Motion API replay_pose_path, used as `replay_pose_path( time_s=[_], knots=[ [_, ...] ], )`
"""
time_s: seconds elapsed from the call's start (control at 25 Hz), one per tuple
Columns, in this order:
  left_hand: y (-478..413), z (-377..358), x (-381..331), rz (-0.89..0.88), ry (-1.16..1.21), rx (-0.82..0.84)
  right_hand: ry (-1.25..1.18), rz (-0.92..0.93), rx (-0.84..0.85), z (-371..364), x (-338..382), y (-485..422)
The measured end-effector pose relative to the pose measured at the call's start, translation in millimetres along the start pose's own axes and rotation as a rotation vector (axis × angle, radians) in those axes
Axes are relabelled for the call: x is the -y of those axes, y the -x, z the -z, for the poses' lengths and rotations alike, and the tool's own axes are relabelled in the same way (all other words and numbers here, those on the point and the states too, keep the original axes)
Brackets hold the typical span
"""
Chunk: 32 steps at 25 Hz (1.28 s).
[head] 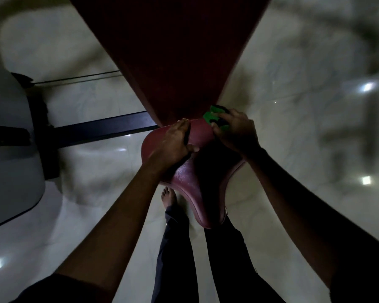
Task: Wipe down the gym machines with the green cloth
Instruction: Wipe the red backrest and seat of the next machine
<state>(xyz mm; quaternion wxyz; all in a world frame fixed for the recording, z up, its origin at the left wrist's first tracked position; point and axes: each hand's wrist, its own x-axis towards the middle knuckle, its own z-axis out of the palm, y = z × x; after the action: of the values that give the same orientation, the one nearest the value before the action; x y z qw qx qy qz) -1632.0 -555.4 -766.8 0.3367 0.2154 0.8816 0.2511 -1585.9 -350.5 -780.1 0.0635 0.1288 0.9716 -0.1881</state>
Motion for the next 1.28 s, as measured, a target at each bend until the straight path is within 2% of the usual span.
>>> replay_pose_path(
  time_s=[0.16,0.32,0.44,0.68,0.84,0.92,1.0,1.12,1.2,1.28],
  knots=[
    [-12.6,-12.4,-17.2,-0.002,0.010,0.096,-0.122,-0.271,-0.043,6.2,3.3,34.2],
    [-16.1,-12.6,-15.6,0.003,0.050,0.055,-0.218,-0.340,0.041,8.4,-23.4,33.8],
    [-12.4,-12.6,-14.7,0.008,-0.030,0.058,-0.435,-0.444,0.135,11.4,-48.1,9.6],
    [-10.9,-19.2,-14.2,0.094,-0.057,0.022,-0.533,-0.587,0.074,2.8,-42.4,57.4],
    [-10.5,-20.0,-22.1,0.123,-0.107,0.006,-0.793,-0.713,0.185,4.0,-68.6,28.4],
    [-10.4,-17.5,-22.4,0.125,-0.114,0.021,-0.837,-0.747,0.210,3.2,-69.8,28.6],
    [-11.4,-13.6,-23.2,0.136,-0.118,0.042,-0.768,-0.765,0.161,-0.3,-60.0,48.6],
    [-12.8,-9.8,-26.6,0.150,-0.127,0.079,-0.770,-0.851,-0.025,-3.3,-30.9,89.2],
    [-13.5,-8.0,-29.8,0.171,-0.121,0.091,-0.772,-0.875,-0.133,-8.9,-21.5,90.5],
    [-13.8,-7.5,-32.7,0.179,-0.121,0.094,-0.749,-0.884,-0.155,-13.1,-30.4,72.1]
  ],
)
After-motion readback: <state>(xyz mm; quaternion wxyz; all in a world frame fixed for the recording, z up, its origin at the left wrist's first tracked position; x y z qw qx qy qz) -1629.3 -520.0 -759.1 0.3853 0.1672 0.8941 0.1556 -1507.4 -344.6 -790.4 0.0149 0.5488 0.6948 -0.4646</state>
